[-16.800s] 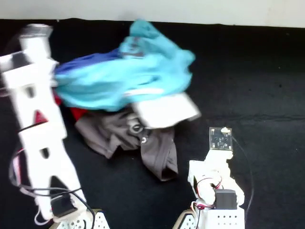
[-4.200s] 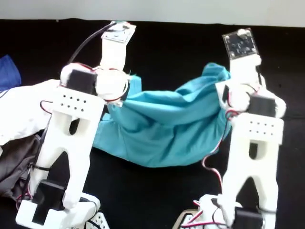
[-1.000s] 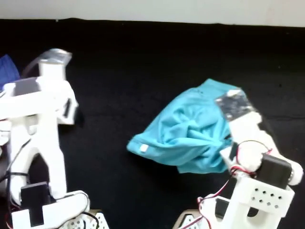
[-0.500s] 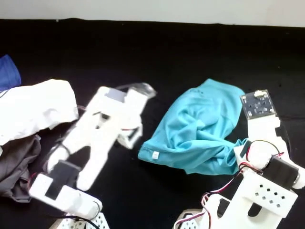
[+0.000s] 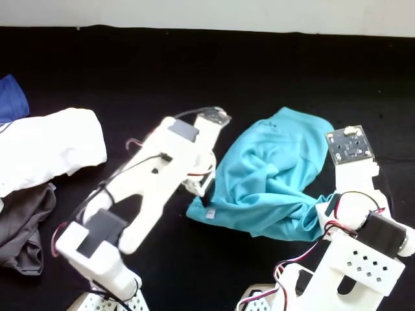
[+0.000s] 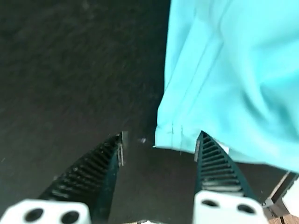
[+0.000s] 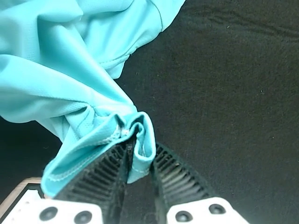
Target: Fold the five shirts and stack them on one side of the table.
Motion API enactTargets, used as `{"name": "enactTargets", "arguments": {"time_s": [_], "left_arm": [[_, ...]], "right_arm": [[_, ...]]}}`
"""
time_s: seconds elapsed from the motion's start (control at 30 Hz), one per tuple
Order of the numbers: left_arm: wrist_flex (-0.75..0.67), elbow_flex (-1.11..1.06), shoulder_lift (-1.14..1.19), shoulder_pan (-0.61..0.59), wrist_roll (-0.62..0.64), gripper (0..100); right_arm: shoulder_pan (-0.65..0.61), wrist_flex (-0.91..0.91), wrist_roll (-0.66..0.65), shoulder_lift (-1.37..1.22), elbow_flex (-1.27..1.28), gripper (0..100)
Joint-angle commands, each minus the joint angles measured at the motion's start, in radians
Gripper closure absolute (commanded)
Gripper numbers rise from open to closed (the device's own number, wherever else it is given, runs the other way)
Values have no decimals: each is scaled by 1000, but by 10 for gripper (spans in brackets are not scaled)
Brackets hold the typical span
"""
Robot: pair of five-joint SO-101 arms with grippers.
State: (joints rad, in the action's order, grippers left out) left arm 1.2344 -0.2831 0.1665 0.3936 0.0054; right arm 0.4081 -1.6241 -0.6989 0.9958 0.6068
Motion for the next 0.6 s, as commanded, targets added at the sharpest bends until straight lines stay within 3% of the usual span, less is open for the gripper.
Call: {"name": "enactTargets", "arguments": {"time_s": [0.0,0.17,0.4,0.57], "left_arm": [[-38,61,70,7,9,762],[-29,107,153,27,11,765],[72,108,160,182,11,777],[64,107,168,216,11,945]], "right_arm": [[12,-18,12,18,-7,992],[12,-24,12,18,-8,992],[12,-18,12,18,-4,992],[12,-16,12,18,-8,992]]}}
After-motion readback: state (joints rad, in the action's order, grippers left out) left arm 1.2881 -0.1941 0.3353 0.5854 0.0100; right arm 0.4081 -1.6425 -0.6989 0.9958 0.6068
